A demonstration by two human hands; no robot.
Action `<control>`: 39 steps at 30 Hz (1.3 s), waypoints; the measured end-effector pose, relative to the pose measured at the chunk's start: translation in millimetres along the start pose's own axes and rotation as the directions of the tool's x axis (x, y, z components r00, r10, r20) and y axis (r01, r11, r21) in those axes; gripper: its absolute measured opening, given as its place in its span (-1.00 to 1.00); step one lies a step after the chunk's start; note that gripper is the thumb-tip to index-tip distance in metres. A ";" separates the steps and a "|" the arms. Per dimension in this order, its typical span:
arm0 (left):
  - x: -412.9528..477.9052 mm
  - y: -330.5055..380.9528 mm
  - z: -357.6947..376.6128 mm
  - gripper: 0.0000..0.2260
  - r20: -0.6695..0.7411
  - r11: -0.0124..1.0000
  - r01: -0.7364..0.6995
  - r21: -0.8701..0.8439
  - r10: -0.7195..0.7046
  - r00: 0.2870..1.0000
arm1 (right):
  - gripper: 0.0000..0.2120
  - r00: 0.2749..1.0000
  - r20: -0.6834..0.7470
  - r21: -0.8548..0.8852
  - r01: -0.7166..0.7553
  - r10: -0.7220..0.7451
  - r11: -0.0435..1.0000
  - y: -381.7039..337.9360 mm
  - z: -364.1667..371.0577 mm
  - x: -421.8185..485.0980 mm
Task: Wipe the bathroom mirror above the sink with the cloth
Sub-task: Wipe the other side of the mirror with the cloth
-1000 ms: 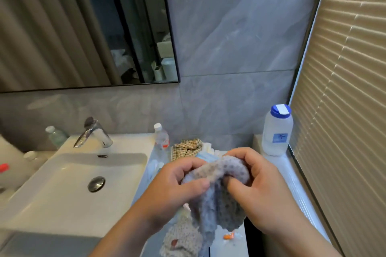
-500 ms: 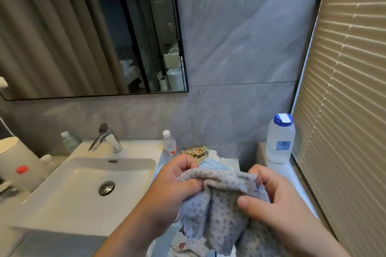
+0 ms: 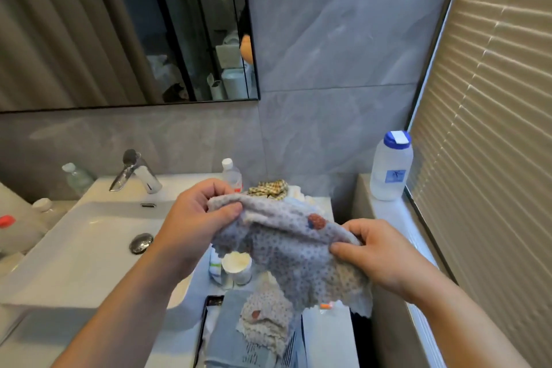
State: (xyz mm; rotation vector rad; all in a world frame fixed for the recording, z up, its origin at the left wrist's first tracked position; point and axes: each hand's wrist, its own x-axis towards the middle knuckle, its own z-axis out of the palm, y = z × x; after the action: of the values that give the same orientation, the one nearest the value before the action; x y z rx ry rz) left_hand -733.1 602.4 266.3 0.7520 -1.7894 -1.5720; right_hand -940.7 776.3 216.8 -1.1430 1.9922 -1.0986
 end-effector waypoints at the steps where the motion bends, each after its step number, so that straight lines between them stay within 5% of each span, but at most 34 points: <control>1: 1.9 -4.7 -2.7 -0.80 -0.030 0.999 -0.012 0.050 0.014 0.999 | -0.86 1.000 -0.015 -0.019 -0.009 0.008 1.000 3.3 0.9 0.7; 5: 6.2 -16.6 -8.8 -0.75 -0.076 0.997 0.015 0.075 -0.010 0.997 | -0.80 0.998 0.044 -0.029 -0.034 0.035 0.999 13.2 -3.1 0.8; 8: 4.4 -13.2 -2.5 -0.76 0.062 0.999 0.039 0.014 -0.040 0.997 | -0.85 0.977 0.215 -0.140 0.037 -0.006 0.989 7.7 0.4 2.8; 12: 2.9 -3.4 20.5 -0.71 0.232 0.996 0.044 -0.075 -0.026 0.972 | -0.88 0.925 0.366 0.121 0.061 -0.102 0.991 -10.0 35.2 4.6; 16: 4.5 5.7 22.1 -0.62 0.364 0.980 0.059 -0.192 0.015 0.931 | -0.79 0.975 0.189 0.222 0.074 -0.118 0.972 -15.9 61.0 10.9; 20: 0.5 3.5 3.0 -0.48 0.551 0.806 0.278 -0.522 0.070 0.831 | -0.89 0.986 0.114 0.307 0.080 -0.120 0.948 -28.2 48.6 11.2; 23: -0.8 -23.7 9.0 -0.65 0.229 0.833 0.371 -0.410 -0.300 0.926 | -0.69 0.983 0.158 0.379 0.029 -0.095 0.925 -37.7 35.8 6.0; 25: -9.2 -48.7 21.9 -0.68 0.078 0.779 0.519 -0.352 -0.528 0.845 | -0.59 0.964 0.240 0.441 -0.001 -0.117 0.898 -44.0 30.6 2.3; 29: -35.4 -66.4 37.2 -0.67 0.311 0.543 0.753 -0.371 -0.692 0.652 | -0.42 0.924 0.330 0.697 -0.099 -0.195 0.710 -52.5 26.4 -1.5; 33: -39.3 -58.5 28.1 -0.20 0.489 0.389 0.661 -0.641 -0.456 0.743 | -0.73 0.971 0.151 0.754 0.007 -0.184 0.656 -52.6 30.7 0.4; 39: -27.9 -41.2 15.1 -0.15 0.347 0.597 0.479 -0.644 -0.330 0.878 | -0.66 0.987 0.065 0.681 0.063 -0.146 0.729 -47.3 39.9 -2.7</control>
State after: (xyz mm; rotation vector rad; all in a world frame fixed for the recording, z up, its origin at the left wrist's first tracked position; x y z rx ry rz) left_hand -726.6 628.2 221.7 0.6420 -0.9498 -2.5087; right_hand -888.9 750.3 238.7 -0.8844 1.2457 -1.6009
